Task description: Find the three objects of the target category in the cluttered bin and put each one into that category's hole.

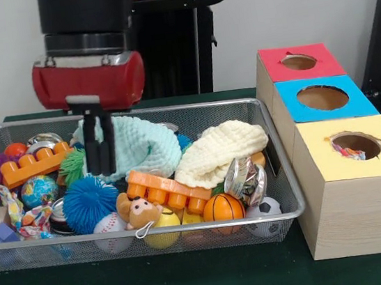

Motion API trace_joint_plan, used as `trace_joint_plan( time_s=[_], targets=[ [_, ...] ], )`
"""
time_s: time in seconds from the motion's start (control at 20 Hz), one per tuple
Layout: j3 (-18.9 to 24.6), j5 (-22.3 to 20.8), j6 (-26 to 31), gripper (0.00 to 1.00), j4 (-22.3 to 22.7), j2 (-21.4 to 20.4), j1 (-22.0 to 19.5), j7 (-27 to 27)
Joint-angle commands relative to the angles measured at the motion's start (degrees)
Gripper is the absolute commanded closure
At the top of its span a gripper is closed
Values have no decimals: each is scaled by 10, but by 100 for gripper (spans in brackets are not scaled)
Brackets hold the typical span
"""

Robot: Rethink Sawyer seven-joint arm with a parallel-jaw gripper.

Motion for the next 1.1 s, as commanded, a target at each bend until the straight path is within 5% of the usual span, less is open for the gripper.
trace_joint_plan(
  time_s=[0.05,0.5,0.55,1.1],
  targets=[
    [47,-57,79,100,-30,61,-61,-128],
    [87,-112,125,100,-46,73,-118,-198],
    [93,-122,144,0,-47,72,-124,-201],
    [106,-145,158,0,-13,71,-140,-182]
  ],
)
